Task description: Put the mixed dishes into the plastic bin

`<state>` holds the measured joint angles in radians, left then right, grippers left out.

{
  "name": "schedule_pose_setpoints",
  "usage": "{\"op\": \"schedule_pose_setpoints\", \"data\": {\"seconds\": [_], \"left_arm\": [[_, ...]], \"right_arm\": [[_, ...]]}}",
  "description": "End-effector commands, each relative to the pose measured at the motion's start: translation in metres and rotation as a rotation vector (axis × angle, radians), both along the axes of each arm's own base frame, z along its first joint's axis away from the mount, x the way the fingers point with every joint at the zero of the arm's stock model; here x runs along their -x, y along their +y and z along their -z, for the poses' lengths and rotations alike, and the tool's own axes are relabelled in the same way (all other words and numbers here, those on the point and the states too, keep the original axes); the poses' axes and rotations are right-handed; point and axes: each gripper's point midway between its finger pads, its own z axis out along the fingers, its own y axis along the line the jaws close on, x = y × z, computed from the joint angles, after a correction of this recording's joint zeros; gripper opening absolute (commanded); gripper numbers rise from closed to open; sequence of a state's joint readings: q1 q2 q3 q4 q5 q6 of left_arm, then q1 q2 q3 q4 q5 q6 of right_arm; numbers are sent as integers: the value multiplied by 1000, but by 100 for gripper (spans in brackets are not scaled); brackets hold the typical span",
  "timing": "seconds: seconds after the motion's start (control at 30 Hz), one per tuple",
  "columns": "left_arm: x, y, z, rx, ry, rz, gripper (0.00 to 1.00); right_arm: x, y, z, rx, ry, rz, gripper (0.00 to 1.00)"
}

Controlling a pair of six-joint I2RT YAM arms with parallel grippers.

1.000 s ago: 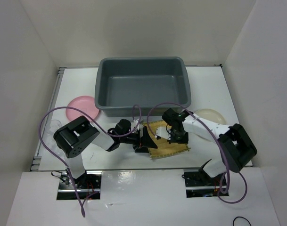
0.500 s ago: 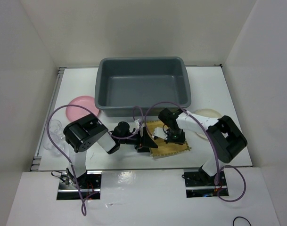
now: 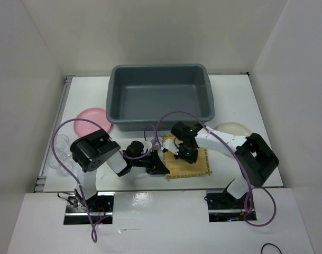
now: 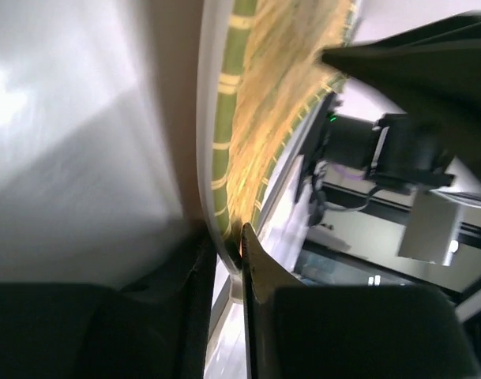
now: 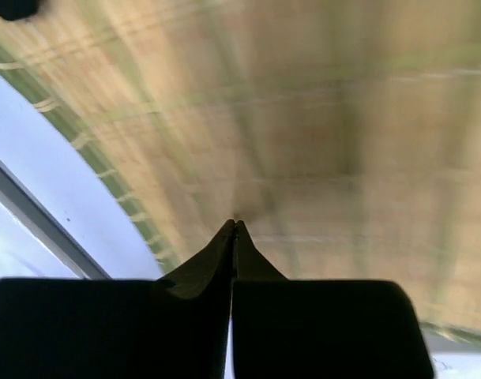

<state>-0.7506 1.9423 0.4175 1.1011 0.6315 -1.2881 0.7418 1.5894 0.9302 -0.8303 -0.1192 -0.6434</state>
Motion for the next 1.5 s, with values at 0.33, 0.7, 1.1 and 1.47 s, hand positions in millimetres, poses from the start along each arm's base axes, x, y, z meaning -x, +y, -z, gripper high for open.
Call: {"op": "schedule_pose_setpoints", "data": {"seconds": [0.33, 0.7, 1.1, 1.47], "left_arm": [[16, 43, -76, -230, -231, 47, 0], [29, 74, -173, -85, -337, -91, 0], [40, 85, -141, -164, -291, -61, 0], [27, 81, -160, -89, -235, -153, 0]], "right_arm": [[-85, -40, -152, -419, -450, 441, 0], [-112, -148, -194, -347, -851, 945, 0], [-113, -151, -188, -343, -844, 942, 0], [-111, -147, -176, -345, -791, 919, 0]]}}
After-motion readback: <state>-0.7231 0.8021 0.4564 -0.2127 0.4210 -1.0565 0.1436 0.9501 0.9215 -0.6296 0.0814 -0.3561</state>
